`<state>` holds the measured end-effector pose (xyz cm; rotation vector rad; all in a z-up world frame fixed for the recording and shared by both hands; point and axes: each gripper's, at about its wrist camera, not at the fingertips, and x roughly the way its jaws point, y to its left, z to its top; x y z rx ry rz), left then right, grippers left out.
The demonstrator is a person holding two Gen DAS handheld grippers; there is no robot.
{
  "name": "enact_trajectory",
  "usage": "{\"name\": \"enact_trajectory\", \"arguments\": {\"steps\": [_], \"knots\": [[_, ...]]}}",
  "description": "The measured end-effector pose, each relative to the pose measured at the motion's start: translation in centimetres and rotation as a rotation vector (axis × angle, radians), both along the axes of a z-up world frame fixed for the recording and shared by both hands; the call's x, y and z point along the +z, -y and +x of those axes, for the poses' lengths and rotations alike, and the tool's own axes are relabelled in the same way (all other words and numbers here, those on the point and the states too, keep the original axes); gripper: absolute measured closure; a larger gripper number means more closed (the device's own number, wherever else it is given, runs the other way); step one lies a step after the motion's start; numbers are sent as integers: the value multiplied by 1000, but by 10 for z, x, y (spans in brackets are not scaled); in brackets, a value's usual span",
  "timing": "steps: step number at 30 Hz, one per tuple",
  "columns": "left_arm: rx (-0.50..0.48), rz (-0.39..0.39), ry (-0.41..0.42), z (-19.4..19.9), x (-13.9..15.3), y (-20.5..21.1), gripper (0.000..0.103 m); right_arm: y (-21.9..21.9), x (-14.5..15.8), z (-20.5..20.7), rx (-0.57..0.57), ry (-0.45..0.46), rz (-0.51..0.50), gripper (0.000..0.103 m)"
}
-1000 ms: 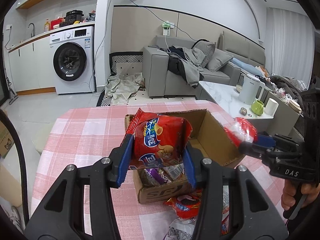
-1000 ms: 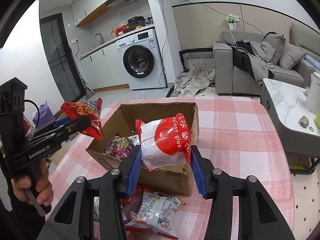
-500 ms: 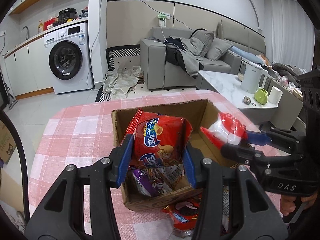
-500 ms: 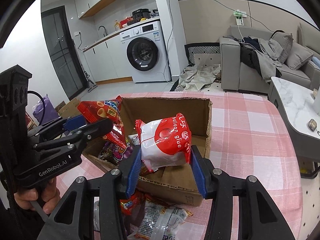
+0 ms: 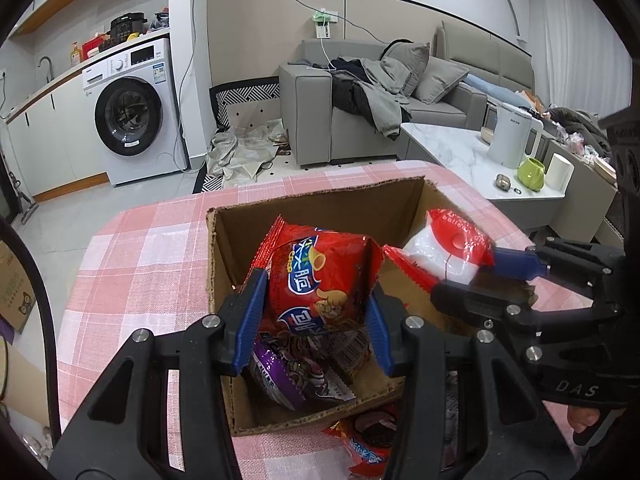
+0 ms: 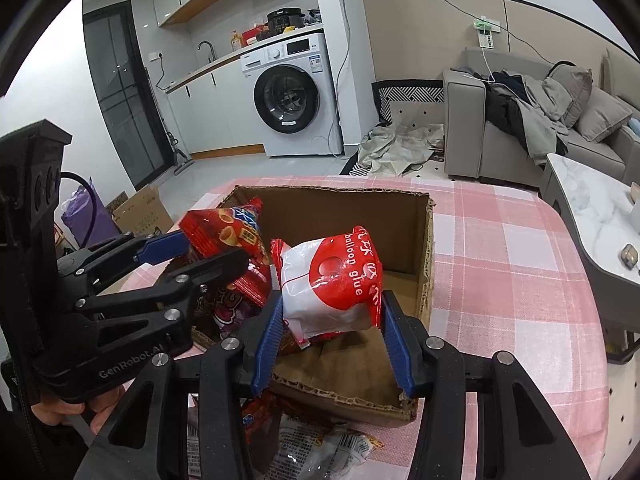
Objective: Organize snacks
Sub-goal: 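Lift both held snacks and carry them over the cardboard box, then open both tools to drop the snacks into the box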
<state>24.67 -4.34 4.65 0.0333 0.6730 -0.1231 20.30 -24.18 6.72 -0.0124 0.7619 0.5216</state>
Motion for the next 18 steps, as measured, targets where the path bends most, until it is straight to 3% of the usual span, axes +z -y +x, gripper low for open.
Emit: {"name": "enact_trajectory", "arguments": {"steps": [16, 18], "knots": [[-3, 16, -27, 8, -6, 5, 58, -7, 1, 4, 17, 5, -11, 55], [0, 5, -33, 5, -3, 2, 54, -8, 3, 1, 26, 12, -9, 53]]}}
